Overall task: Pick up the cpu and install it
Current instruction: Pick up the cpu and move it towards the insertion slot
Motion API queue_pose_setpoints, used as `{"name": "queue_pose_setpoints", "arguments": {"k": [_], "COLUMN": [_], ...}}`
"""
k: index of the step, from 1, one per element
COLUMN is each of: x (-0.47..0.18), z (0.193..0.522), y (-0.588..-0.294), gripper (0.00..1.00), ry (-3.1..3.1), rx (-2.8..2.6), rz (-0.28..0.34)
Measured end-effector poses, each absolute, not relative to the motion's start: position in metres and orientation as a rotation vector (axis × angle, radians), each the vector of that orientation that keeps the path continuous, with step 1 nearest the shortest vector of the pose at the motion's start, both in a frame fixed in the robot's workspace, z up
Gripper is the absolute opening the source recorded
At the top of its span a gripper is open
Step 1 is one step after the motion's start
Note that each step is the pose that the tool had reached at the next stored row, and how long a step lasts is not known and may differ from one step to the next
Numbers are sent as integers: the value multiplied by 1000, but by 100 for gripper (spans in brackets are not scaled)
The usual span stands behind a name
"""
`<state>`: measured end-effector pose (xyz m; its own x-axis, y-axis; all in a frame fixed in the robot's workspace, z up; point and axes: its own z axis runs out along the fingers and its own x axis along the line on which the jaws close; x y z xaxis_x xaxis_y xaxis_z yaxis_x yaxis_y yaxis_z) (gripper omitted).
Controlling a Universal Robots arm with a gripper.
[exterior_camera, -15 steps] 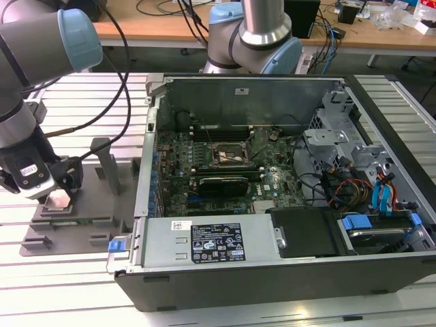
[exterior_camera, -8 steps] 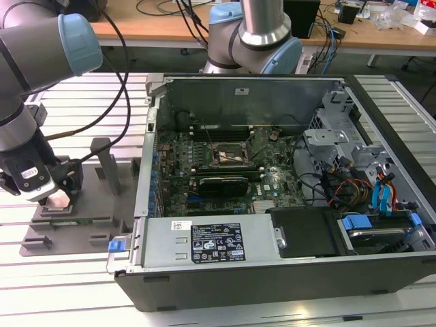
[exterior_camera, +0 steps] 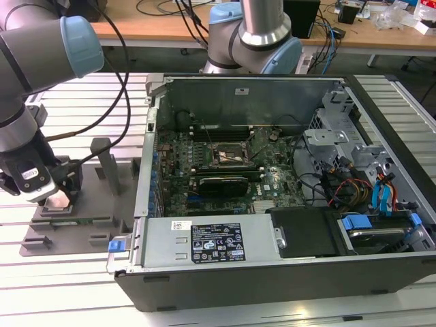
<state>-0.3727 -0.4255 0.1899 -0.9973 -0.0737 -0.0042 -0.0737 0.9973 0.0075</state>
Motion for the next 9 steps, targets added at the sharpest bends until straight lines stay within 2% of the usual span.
{"name": "queue_pose_setpoints", "arguments": {"k": [9], "x": [-371], "z": [190], "y": [-425], "gripper": [63], "ry": [3136], "rx": [-116], "rz": [12]}}
